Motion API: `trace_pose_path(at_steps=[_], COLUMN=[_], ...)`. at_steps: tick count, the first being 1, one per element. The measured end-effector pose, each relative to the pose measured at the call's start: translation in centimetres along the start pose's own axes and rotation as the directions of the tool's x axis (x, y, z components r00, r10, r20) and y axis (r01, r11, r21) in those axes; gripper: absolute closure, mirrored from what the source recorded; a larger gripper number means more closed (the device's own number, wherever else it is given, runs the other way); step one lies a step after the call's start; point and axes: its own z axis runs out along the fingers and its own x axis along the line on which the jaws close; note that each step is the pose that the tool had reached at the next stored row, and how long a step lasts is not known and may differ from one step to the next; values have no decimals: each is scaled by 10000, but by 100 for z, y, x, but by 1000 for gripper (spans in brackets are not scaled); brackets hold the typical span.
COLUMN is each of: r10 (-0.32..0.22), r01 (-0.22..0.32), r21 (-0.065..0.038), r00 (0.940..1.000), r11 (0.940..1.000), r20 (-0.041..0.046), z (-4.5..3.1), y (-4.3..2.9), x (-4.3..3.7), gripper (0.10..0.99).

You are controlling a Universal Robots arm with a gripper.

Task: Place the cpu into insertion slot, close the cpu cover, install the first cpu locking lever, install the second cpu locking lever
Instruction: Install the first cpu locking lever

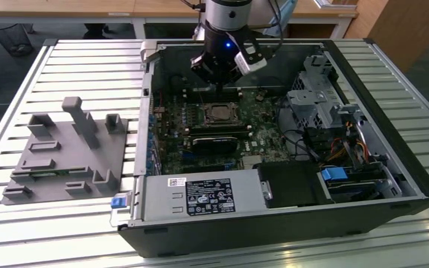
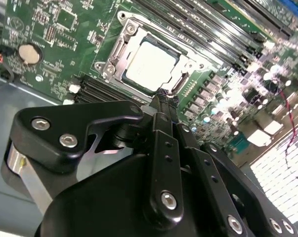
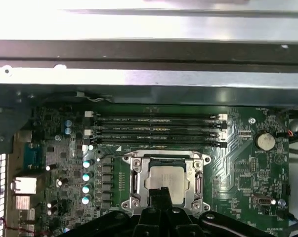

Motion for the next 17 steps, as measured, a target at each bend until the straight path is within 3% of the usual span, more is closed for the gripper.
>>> trace_pose_path(at_steps=[6, 13, 17], r10=[-738, -1550, -1837], r01=[738, 1550, 1837], r21=[8, 19, 32], r00=[9973, 9879, 9830], r11=[9973, 9879, 9830], r20=[8, 16, 75], z=[1, 2, 2], y=[0, 0, 0], x=[0, 0, 1], gripper=[980, 980, 980])
